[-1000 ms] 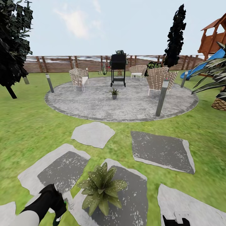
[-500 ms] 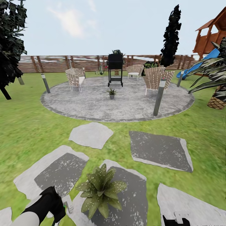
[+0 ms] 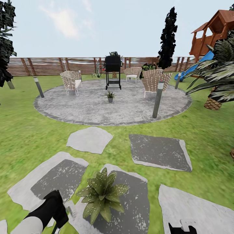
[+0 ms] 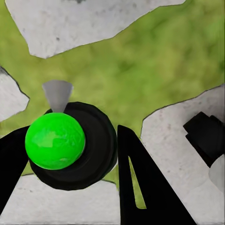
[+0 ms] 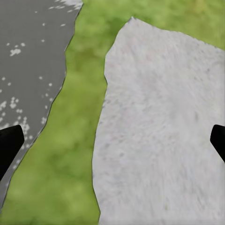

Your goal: Pick up the pesticide atomizer in the garden and spray insectifuge to fully cover both potted plants in the garden.

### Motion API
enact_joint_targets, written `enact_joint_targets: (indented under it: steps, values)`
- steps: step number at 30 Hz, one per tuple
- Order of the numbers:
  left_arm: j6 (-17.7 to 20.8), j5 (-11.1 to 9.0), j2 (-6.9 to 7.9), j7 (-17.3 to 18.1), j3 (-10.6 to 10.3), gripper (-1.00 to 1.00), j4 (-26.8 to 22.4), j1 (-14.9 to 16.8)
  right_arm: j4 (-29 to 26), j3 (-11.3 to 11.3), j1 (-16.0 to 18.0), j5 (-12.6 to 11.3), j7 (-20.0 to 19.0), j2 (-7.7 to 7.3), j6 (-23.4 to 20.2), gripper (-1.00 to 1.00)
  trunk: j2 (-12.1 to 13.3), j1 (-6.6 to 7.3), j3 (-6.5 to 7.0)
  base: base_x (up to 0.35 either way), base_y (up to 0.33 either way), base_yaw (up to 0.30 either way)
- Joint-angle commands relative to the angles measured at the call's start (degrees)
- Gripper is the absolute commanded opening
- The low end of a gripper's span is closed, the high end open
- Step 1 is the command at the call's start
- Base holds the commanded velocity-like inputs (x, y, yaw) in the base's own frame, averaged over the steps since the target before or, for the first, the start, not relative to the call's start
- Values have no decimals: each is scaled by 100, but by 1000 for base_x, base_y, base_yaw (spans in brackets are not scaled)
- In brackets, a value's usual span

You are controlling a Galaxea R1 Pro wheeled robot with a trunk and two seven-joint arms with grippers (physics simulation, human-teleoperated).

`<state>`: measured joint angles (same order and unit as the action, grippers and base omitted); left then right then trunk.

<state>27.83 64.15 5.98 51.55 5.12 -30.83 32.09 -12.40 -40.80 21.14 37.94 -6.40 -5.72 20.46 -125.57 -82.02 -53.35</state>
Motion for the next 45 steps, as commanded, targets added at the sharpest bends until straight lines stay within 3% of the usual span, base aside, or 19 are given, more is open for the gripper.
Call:
enact_joint_targets:
  steps: [1,4,8,11,14,18,20,22,24,25,28,31,34,45]
  values:
    - [89,45,-3,43,-120,-100,-19,6,1,-50,4,12,-46,1,20,100,-2,1,-5,0,0,0]
    - [100,53,7,60,-361,-100,38,-40,1,-50,4,12,-46,1,20,100,-2,1,-5,0,0,0]
    - [64,1,82,124,-361,-100,72,-71,1,-51,4,12,-46,1,20,100,-2,1,-5,0,0,0]
    - [36,-60,354,788,-296,-100,36,-71,1,-45,4,12,-52,1,20,100,-2,1,-5,0,0,0]
    - [14,-214,388,927,-281,-100,-6,-75,1,-46,4,12,-54,1,20,100,-2,1,-5,0,0,0]
    - [18,-295,348,526,-276,-100,-18,-76,2,-43,4,12,-55,11,20,100,-2,1,-5,0,0,0]
    - [-1,-481,189,308,-292,-100,-13,-79,5,-42,4,12,-55,17,20,100,-2,1,-5,0,0,0]
    - [-11,-529,54,172,-299,-100,9,-80,3,-42,4,12,-55,18,20,100,-2,1,-5,0,0,0]
    - [3,-545,-28,-302,-301,-100,58,-80,8,-42,4,12,-55,18,20,100,-2,1,-5,0,0,0]
    - [10,-549,-36,-373,-298,-100,47,-80,8,-42,4,12,-55,18,20,100,-2,1,-5,0,0,0]
    - [9,-649,-48,-448,-285,-100,52,-80,9,-42,4,12,-55,18,20,100,-2,1,-5,0,0,0]
    - [-67,-1197,-14,-476,-289,-100,51,-83,9,-42,4,12,-55,18,20,100,-2,1,-5,0,0,0]
    - [-411,-1434,-18,-454,-292,-100,67,-80,9,-42,4,12,-50,18,20,100,-2,1,-5,-29,0,0]
    - [-437,-1486,-40,-457,-287,-100,5,-80,79,-42,4,12,-46,18,20,100,-2,1,-5,-247,-53,175]
